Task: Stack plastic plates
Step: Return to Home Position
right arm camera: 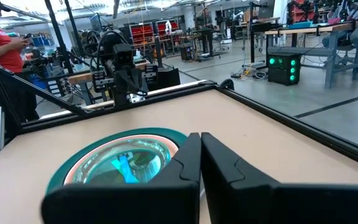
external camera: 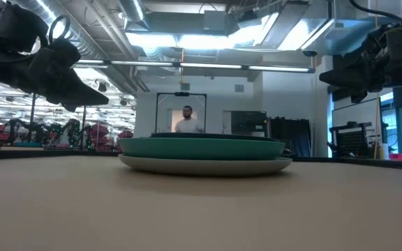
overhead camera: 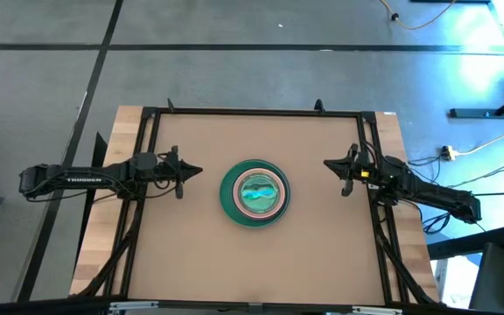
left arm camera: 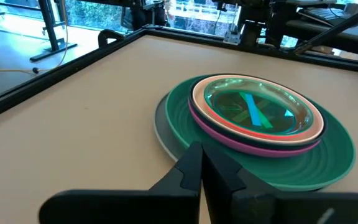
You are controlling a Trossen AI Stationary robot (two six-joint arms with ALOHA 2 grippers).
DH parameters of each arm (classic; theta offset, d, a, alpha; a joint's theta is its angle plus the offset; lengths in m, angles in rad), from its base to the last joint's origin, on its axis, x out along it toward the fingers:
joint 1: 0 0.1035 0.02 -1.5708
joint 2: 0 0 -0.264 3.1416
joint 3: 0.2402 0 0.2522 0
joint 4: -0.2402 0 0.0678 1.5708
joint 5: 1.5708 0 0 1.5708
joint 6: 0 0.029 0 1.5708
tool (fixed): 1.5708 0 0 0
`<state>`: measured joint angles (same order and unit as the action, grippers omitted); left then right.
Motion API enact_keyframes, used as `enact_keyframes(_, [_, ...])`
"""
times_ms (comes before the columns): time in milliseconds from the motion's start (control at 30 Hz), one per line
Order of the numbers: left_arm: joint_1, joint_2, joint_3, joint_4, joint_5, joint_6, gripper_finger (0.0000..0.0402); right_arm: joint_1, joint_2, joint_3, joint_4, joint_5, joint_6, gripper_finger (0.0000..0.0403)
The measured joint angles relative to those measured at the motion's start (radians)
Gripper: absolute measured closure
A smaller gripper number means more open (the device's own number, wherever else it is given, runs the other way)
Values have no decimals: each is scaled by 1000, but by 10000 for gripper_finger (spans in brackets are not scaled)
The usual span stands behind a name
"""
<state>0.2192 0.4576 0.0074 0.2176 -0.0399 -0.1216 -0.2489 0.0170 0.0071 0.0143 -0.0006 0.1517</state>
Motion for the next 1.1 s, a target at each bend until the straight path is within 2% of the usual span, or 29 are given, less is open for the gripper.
enact_keyframes(367, [0,0,0,0,-1,3,400,0,0,0,0,0,0,398])
enact_keyframes(533, [1,0,0,1,-118,164,400,0,0,0,0,0,0,398])
enact_keyframes(733, [1,0,0,0,-141,95,400,0,0,0,0,0,0,398])
enact_keyframes(833, [0,0,0,0,-102,66,400,0,0,0,0,0,0,398])
enact_keyframes(967, [-12,-52,0,46,78,105,400,0,0,0,0,0,0,398])
enact_keyframes(1100, [-12,-159,1,10,99,100,400,0,0,0,0,0,0,398])
